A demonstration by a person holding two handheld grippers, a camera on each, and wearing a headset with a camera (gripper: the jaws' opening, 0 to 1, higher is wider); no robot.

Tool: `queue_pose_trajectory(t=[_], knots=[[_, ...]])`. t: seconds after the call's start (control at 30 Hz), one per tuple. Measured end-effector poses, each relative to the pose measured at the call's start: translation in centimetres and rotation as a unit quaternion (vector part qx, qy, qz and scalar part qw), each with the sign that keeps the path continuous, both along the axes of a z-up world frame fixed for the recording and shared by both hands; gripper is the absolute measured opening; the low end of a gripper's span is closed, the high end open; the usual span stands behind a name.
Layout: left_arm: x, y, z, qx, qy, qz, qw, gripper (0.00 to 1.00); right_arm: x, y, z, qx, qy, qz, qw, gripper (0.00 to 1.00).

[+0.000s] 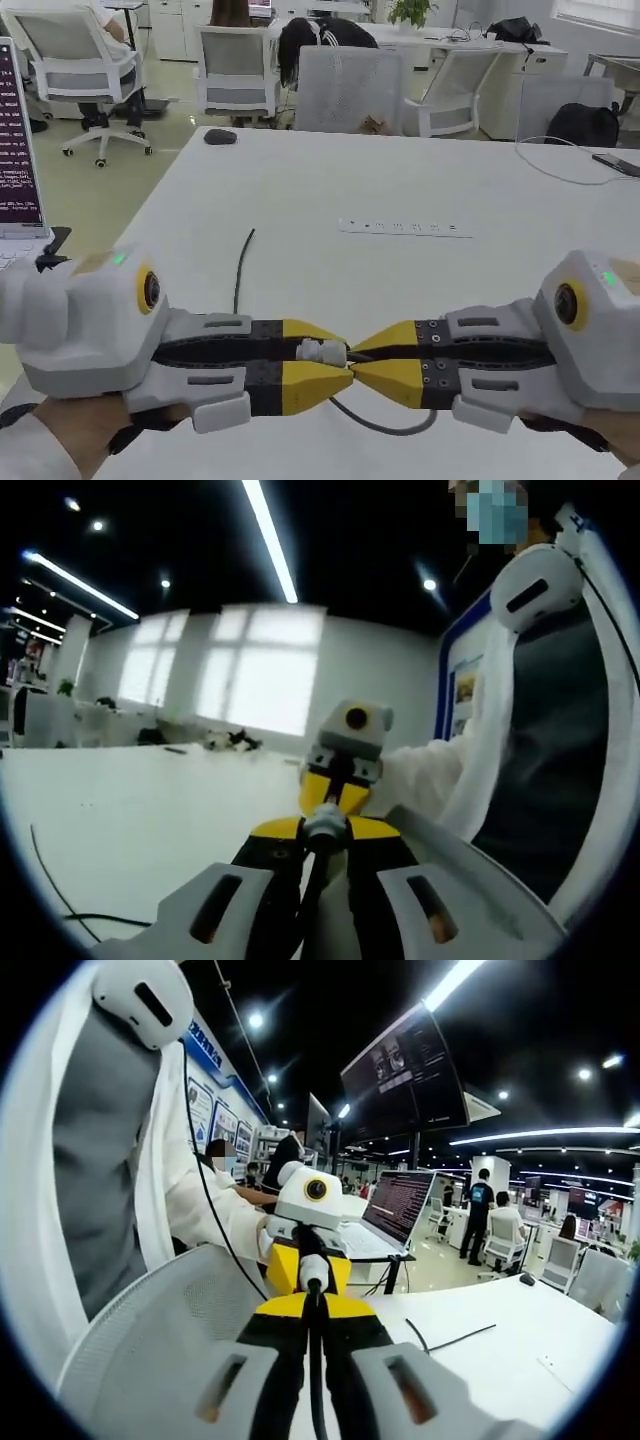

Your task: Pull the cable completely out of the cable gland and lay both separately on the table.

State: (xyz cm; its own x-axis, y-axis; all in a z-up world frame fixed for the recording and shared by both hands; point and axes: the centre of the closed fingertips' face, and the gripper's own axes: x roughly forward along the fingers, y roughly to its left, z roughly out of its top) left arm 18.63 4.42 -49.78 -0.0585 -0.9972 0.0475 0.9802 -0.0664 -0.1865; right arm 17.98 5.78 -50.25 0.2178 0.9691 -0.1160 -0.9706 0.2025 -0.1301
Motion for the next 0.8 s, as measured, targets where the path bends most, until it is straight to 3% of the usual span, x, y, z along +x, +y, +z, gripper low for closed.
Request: queue_pose_trajectory(t=[0.1,0.23,0.6,0.7,0.8], knots=[[0.1,0.1,-0.4,0.012,-0.002,0.002,0.9999,0.16,0.2,-0.3,-0.7,-0.022,-0.006,-0.001,0.9997,0.04],[0.5,0.3,-0.4,0.012,0.003,0.009,0.9999,0.16,0.5,-1.5,-1.2,-0.036,-0.007,-0.010,0.9993,0.04],[1.4,0.9,0.0,0.002,0.005,0.029,0.9996,0.16,1.5,-5.4,-5.4,-0.105,0.003,-0.051,0.9932,0.04],[1.5,1.0,0.2,-0.004,0.001,0.031,0.9995,0.16,1.6,-6.0,-6.2,-0.113,0.006,-0.061,0.9917,0.04],[1.3,0.8,-0.1,0.005,-0.001,0.028,0.9996,0.16,1.5,-6.0,-6.6,-0.111,0.009,-0.065,0.9917,0.04]])
